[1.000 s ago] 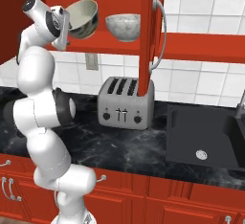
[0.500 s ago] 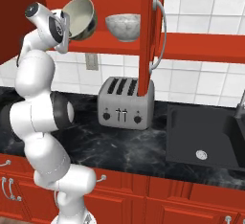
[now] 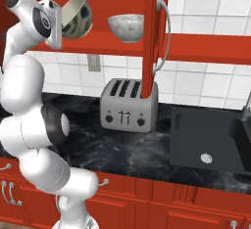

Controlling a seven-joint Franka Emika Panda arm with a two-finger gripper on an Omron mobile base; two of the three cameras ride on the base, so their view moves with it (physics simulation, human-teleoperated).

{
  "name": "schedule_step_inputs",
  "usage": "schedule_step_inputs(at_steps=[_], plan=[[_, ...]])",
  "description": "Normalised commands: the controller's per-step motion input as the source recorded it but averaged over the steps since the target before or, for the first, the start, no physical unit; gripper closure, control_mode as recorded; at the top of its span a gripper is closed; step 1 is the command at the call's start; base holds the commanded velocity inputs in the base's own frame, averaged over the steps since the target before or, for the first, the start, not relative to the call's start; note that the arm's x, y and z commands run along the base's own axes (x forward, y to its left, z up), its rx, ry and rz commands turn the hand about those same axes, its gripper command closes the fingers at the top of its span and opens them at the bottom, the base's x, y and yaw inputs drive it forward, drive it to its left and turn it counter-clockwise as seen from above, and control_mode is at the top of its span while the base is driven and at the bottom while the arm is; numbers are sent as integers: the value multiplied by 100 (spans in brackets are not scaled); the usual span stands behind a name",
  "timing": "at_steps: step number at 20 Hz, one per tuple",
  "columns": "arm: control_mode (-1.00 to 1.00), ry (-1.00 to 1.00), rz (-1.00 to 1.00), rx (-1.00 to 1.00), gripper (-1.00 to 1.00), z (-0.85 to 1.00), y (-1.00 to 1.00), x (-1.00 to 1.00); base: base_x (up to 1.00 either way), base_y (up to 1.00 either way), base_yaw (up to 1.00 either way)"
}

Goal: Move the bowls from the cabinet to the plates on the dining table.

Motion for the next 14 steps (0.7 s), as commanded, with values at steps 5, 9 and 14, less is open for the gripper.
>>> schedule_step_inputs(at_steps=[5,9,14], plan=[[-100,0,0,-10,100,30,0,-81,0,0,0],[-100,0,2,-1,100,2,0,-87,0,0,0],[-100,0,4,1,100,-20,0,-74,0,0,0]])
